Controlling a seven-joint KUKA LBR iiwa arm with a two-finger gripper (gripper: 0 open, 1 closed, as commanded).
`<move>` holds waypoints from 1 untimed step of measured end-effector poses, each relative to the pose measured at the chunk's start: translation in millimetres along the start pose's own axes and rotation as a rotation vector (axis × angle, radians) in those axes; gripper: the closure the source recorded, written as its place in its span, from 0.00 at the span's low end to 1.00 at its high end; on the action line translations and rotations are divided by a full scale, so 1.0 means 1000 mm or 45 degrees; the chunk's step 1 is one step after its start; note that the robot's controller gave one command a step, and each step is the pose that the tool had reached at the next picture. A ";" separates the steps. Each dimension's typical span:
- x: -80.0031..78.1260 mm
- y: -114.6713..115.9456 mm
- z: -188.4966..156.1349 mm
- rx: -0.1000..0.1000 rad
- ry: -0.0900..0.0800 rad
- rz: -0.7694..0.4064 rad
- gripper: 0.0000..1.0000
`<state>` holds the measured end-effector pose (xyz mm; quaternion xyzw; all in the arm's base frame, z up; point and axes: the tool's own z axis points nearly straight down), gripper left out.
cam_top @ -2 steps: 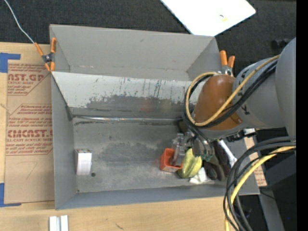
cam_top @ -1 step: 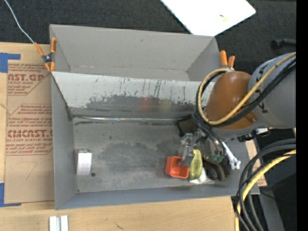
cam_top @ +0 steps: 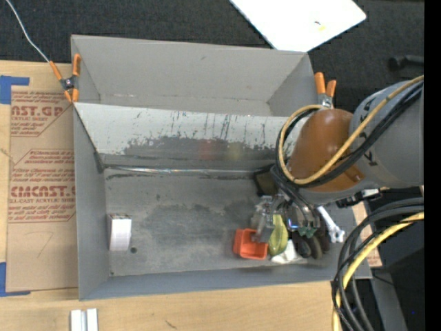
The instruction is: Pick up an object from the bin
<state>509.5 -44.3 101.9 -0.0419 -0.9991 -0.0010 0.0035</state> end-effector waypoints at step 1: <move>0.004 -0.006 -0.075 0.000 0.007 -0.014 1.00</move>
Offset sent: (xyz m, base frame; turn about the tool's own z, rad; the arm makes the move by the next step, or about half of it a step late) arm -0.0034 -0.0048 0.1239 0.0163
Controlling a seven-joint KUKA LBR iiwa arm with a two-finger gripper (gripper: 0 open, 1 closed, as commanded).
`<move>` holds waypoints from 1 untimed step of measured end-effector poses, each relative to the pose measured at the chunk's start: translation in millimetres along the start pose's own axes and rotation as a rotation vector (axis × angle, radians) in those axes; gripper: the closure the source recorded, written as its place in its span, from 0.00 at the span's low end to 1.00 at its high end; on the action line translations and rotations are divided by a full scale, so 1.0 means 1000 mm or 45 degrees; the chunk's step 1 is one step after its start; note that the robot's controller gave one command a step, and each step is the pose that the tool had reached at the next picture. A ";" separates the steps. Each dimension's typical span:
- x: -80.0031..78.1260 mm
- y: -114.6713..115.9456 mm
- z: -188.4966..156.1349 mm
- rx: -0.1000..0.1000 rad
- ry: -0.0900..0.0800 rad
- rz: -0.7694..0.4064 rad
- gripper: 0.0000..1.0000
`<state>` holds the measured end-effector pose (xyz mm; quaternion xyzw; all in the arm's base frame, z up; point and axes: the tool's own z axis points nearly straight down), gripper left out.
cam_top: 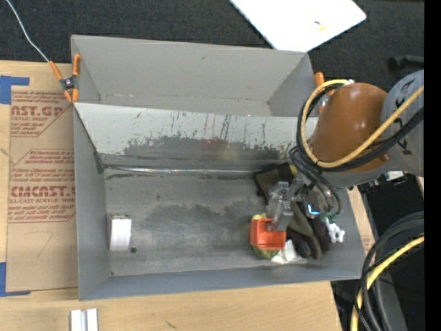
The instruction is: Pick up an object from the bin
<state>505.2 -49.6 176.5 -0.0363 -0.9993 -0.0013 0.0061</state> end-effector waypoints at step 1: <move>-0.002 0.002 -0.052 -0.001 -0.015 0.034 1.00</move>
Offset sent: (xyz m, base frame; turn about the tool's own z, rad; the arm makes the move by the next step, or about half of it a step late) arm -0.0152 -0.0130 0.0955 0.0026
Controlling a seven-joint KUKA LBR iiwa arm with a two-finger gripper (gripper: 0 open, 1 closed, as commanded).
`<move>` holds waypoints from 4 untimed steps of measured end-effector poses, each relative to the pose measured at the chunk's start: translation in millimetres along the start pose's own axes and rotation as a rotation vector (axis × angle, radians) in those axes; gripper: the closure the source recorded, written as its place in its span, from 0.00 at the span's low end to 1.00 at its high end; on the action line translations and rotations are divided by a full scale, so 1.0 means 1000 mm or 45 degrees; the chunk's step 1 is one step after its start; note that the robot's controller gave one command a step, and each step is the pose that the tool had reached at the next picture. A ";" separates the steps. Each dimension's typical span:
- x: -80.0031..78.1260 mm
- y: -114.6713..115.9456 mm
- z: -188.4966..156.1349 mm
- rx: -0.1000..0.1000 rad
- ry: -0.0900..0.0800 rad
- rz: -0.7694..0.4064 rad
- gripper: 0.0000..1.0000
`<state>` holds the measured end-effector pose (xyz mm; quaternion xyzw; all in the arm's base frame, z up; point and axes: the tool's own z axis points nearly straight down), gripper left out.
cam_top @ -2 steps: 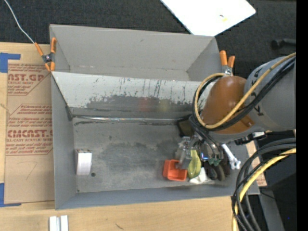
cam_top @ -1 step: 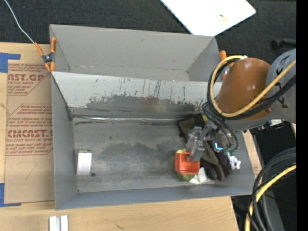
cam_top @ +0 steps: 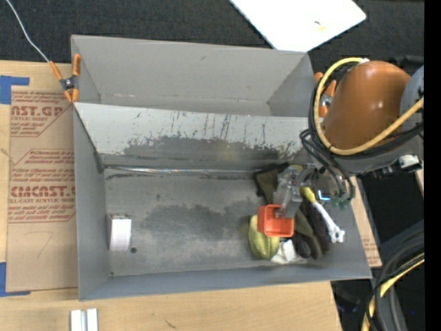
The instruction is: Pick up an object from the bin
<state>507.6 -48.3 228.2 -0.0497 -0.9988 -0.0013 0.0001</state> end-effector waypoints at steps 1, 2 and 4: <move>0.016 -0.016 -0.044 0.001 0.013 -0.030 1.00; 0.015 0.003 0.034 0.001 -0.001 -0.235 1.00; 0.020 0.008 -0.029 -0.001 0.010 -0.420 1.00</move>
Offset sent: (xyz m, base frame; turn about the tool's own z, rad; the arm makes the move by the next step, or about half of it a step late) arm -0.0139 0.0203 -0.1015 -0.3222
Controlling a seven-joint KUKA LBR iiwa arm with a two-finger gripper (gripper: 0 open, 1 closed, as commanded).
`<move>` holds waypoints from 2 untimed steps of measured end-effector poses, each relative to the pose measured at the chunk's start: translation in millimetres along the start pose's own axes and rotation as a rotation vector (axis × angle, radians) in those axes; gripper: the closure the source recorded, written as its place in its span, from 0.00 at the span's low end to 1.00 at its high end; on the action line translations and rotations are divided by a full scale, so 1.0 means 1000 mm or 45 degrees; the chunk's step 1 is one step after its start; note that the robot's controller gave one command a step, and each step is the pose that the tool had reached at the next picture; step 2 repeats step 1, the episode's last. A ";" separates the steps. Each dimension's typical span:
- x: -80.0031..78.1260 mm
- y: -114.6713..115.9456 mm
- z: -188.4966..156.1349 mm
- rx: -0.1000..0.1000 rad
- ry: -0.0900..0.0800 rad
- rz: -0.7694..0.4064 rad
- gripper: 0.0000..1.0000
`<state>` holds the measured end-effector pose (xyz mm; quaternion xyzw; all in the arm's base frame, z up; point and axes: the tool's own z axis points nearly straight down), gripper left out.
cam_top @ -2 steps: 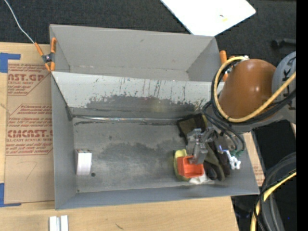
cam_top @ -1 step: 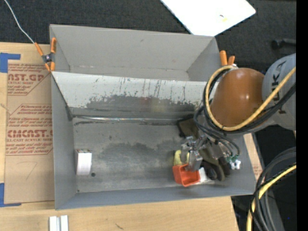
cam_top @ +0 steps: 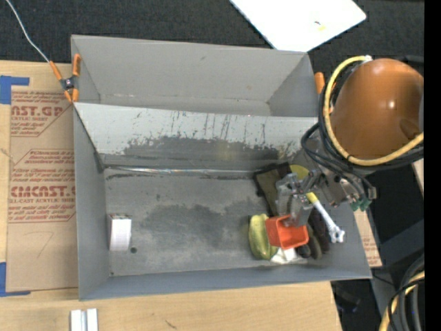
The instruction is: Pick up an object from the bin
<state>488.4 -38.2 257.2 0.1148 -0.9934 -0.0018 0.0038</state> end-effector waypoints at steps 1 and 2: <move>0.000 -0.001 -0.014 0.001 -0.002 0.006 1.00; 0.000 -0.001 -0.014 0.001 -0.002 0.006 1.00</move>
Offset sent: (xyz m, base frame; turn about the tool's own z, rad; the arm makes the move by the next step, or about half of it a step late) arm 0.0111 0.0652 0.0457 -0.2433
